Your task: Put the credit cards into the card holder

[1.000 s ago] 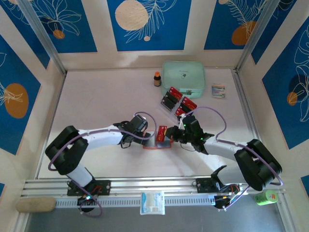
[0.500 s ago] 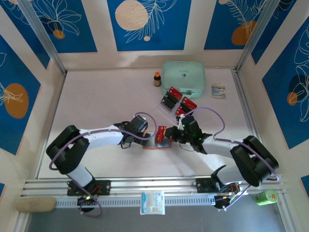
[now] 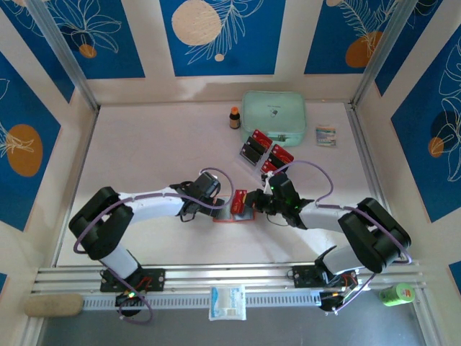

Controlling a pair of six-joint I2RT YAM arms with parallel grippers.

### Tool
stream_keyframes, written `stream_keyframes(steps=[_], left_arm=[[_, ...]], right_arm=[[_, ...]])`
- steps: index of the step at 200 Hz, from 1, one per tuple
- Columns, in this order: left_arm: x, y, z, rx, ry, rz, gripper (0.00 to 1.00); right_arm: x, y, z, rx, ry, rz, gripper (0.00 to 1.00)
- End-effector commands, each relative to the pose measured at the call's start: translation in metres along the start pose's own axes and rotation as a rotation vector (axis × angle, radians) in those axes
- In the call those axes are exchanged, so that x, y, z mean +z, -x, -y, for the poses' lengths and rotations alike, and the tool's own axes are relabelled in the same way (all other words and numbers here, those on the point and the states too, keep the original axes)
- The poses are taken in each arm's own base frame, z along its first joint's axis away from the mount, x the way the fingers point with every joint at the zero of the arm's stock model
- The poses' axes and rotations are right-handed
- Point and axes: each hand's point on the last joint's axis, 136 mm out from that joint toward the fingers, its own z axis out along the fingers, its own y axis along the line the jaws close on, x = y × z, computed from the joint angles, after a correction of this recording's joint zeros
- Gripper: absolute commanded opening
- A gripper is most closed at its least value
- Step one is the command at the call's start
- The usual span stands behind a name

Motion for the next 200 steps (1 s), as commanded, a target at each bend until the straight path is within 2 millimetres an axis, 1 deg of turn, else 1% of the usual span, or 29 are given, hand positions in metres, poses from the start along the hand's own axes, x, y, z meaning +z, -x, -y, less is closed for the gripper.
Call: stream_keyframes(steps=[1, 96, 140, 166, 200], left_arm=[[0.003, -0.008, -0.003, 0.012, 0.02, -0.016, 1.0], [-0.001, -0.007, -0.005, 0.008, 0.027, -0.009, 1.0], [-0.01, 0.002, -0.002, -0.006, 0.01, 0.021, 1.0], [-0.011, 0.007, -0.001, -0.01, 0.004, 0.029, 1.0], [-0.004, -0.001, -0.001, -0.006, 0.008, 0.005, 1.0]], right_arm=[[0.002, -0.006, -0.002, 0.003, 0.014, -0.021, 0.0], [0.008, -0.012, 0.002, 0.01, 0.012, -0.047, 0.0], [0.007, -0.013, 0.004, 0.013, 0.007, -0.044, 0.0], [0.006, -0.014, 0.005, 0.014, 0.006, -0.046, 0.0], [0.007, -0.017, 0.005, 0.013, 0.005, -0.06, 0.0]])
